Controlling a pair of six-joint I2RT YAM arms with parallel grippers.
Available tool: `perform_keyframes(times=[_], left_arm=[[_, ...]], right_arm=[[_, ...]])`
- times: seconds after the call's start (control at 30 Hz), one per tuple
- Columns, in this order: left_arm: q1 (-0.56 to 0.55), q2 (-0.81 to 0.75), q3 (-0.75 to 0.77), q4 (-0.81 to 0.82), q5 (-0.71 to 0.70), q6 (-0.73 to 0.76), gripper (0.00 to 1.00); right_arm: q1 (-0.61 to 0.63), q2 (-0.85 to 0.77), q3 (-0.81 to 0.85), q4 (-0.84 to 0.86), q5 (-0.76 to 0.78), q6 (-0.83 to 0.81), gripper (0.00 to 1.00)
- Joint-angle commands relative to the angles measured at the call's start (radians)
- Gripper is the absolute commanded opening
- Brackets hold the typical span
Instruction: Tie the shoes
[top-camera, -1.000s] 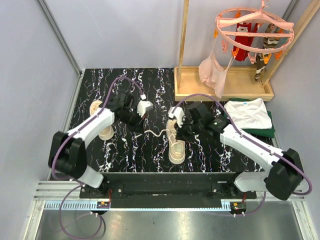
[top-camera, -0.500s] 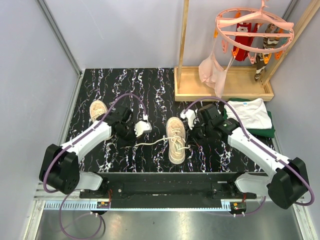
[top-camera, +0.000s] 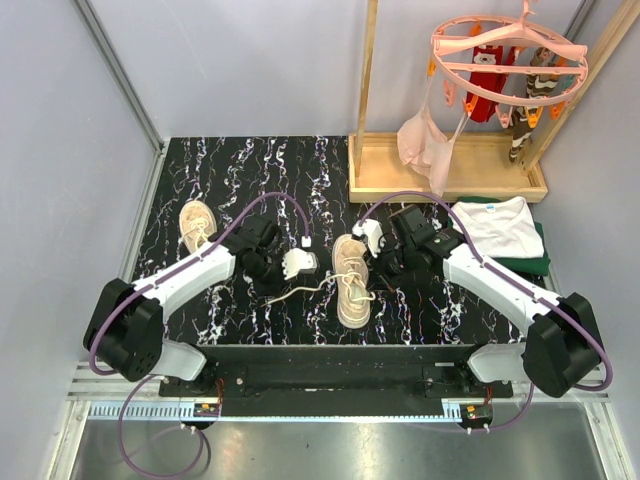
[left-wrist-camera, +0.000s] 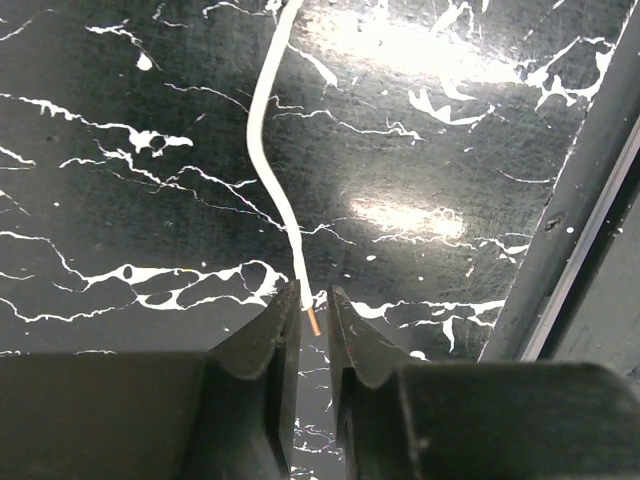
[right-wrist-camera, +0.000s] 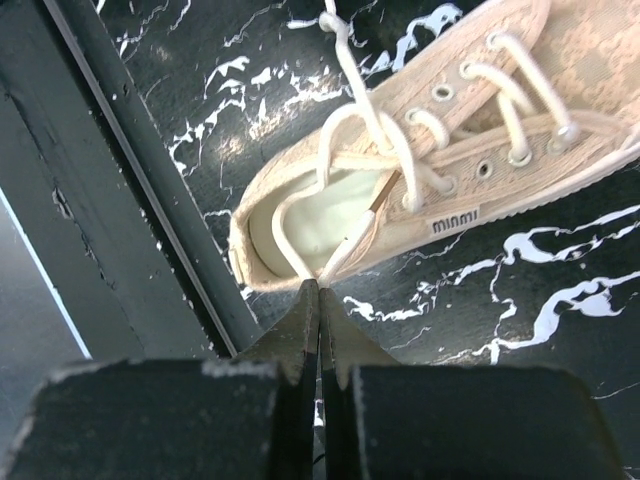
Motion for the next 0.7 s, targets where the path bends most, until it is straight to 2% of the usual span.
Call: perform_keyframes(times=[0.0,0.17,0.3,0.43,0.67], left_arm=[[0.000,0.000,0.056,0.032,0.000,-0.023,0.21],[-0.002,-0.007,0.068,0.032,0.015,-0.060,0.36],[-0.002,-0.015,0.094,0.032,0.012,-0.092,0.42],[-0.002,-0.001,0.146,0.034,0.038,-0.143,0.44],[-0.002,0.083,0.263,0.041,0.087,-0.203,0.44]], right_arm=[[-0.002,-0.002,0.010,0.068,0.032,0.028,0.00],[-0.002,-0.004,-0.020,0.131,0.058,0.060,0.00],[-0.002,0.013,-0.022,0.135,0.078,0.076,0.00],[0.000,0.010,-0.025,0.134,0.088,0.076,0.00],[0.012,-0.034,-0.048,0.079,0.019,0.057,0.00]])
